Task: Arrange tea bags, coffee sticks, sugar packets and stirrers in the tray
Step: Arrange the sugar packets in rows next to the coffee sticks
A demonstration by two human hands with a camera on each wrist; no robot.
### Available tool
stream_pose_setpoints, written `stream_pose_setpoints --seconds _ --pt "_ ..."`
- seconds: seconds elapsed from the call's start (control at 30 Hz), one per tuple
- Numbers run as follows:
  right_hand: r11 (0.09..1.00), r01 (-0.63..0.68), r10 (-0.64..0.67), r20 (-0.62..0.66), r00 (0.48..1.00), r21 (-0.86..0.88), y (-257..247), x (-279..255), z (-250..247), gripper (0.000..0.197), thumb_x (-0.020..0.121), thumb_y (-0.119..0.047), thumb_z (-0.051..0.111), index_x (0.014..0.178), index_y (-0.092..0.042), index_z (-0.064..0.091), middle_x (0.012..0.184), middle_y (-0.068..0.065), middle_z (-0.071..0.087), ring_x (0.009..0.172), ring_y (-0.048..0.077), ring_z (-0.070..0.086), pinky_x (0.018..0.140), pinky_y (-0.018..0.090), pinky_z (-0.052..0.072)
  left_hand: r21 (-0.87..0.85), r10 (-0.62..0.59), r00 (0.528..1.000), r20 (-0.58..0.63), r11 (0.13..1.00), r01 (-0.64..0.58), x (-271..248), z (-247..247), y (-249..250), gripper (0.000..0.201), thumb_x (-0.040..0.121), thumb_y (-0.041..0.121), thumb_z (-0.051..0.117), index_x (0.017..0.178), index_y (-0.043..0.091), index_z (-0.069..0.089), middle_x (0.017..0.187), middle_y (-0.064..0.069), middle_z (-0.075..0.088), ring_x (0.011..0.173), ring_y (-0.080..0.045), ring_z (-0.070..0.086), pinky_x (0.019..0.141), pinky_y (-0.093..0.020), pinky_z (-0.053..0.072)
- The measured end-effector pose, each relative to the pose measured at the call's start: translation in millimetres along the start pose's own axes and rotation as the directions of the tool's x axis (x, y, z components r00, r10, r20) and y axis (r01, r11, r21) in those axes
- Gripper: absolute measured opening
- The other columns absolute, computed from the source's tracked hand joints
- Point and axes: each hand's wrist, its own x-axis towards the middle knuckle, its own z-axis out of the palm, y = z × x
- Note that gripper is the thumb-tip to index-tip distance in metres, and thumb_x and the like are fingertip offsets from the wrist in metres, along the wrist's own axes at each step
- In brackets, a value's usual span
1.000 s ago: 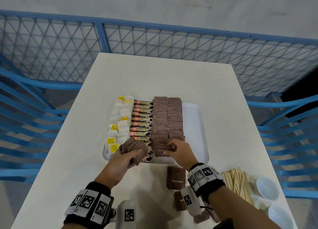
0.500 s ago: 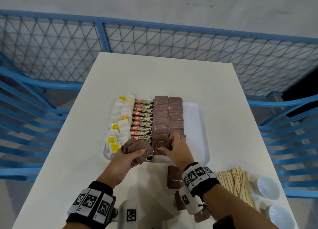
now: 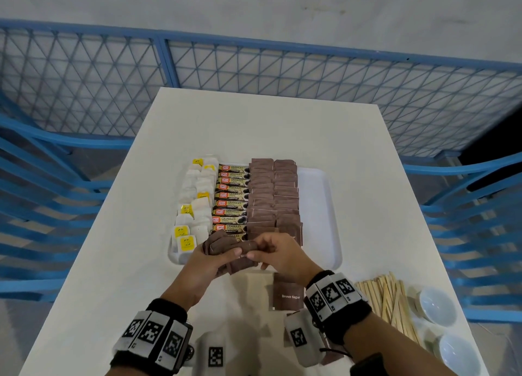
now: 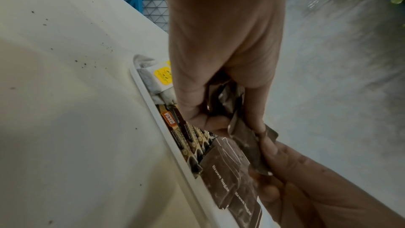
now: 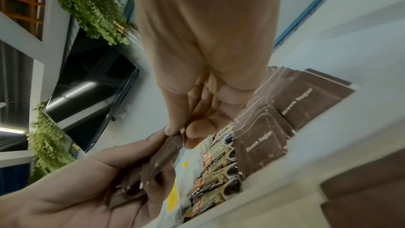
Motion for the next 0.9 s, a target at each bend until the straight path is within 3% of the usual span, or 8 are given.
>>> stream_pose_setpoints --seconds 0.13,0.23,0.37,0.5,0.6,0.73,0.9 --pt "0.997 -0.072 0.072 -0.022 0.997 0.002 8.2 -10.0 -15.9 0.01 0.084 -0.007 0.065 0.082 -0.015 0.06 0.077 -0.001 0.064 0.065 0.006 0.06 0.061 0.016 0.052 -0.066 -0.057 0.997 -0.058 0.996 0.053 2.9 -6.7 -1.3 0.014 0.088 0.003 0.06 0.096 0.013 0.064 0.083 -0.009 0.068 0.066 -0.014 0.066 0.059 -0.019 0.054" --pt "0.993 -0.121 0.119 -0.131 0.984 -0.004 16.6 -15.0 -41.0 0.013 0.084 -0.004 0.064 0.082 -0.016 0.059 0.076 0.002 0.064 0.068 0.013 0.06 0.062 0.019 0.053 -0.116 -0.091 0.995 -0.049 0.99 0.085 3.8 -12.3 -0.6 0.015 0.091 0.002 0.054 0.102 0.006 0.062 0.089 -0.014 0.068 0.068 -0.015 0.069 0.063 -0.02 0.056" --pt "0.984 -0.178 0.169 -0.311 0.935 -0.003 30.9 -14.9 -71.3 0.016 0.082 -0.001 0.067 0.08 -0.015 0.059 0.074 0.004 0.064 0.069 0.017 0.061 0.057 0.016 0.051 -0.112 -0.076 0.997 0.017 0.991 0.078 -0.2 -7.2 2.1 0.017 0.091 -0.003 0.047 0.091 0.004 0.064 0.086 -0.015 0.066 0.073 -0.018 0.066 0.068 -0.023 0.056" --pt "0.969 -0.239 0.199 -0.382 0.903 -0.062 41.7 -11.6 -83.7 0.016 0.081 -0.005 0.069 0.08 -0.017 0.06 0.078 0.006 0.066 0.072 0.018 0.061 0.058 0.016 0.051 -0.157 -0.083 0.996 0.021 0.984 0.085 -0.7 -1.1 1.4 0.019 0.091 -0.006 0.047 0.1 0.002 0.062 0.087 -0.015 0.068 0.069 -0.018 0.07 0.07 -0.026 0.057" --pt "0.952 -0.269 0.19 -0.408 0.893 -0.145 44.2 -9.3 -80.5 0.015 0.081 -0.007 0.069 0.08 -0.017 0.058 0.079 0.007 0.062 0.065 0.015 0.056 0.055 0.013 0.048 -0.131 -0.076 0.996 0.043 0.988 0.081 -0.5 0.6 1.1 0.019 0.09 -0.006 0.049 0.101 0.002 0.062 0.089 -0.015 0.069 0.071 -0.017 0.071 0.074 -0.027 0.056" --pt "0.937 -0.283 0.172 -0.435 0.884 -0.205 47.2 -4.1 -70.4 0.014 0.081 -0.008 0.068 0.081 -0.015 0.056 0.08 0.01 0.062 0.062 0.016 0.054 0.058 0.019 0.047 -0.099 -0.067 0.995 0.072 0.992 0.074 -0.8 0.5 1.1 0.021 0.088 -0.006 0.053 0.106 0.0 0.063 0.087 -0.016 0.069 0.072 -0.02 0.07 0.068 -0.025 0.059" --pt "0.926 -0.286 0.145 -0.468 0.872 -0.246 46.5 -0.1 -60.6 0.021 0.08 -0.01 0.069 0.073 -0.02 0.051 0.075 0.005 0.061 0.066 0.018 0.055 0.062 0.018 0.045 -0.01 -0.05 0.996 0.068 0.999 0.051 0.8 -0.7 -3.9 0.032 0.086 -0.001 0.059 0.117 0.005 0.061 0.094 -0.013 0.063 0.079 -0.014 0.062 0.064 -0.019 0.054"
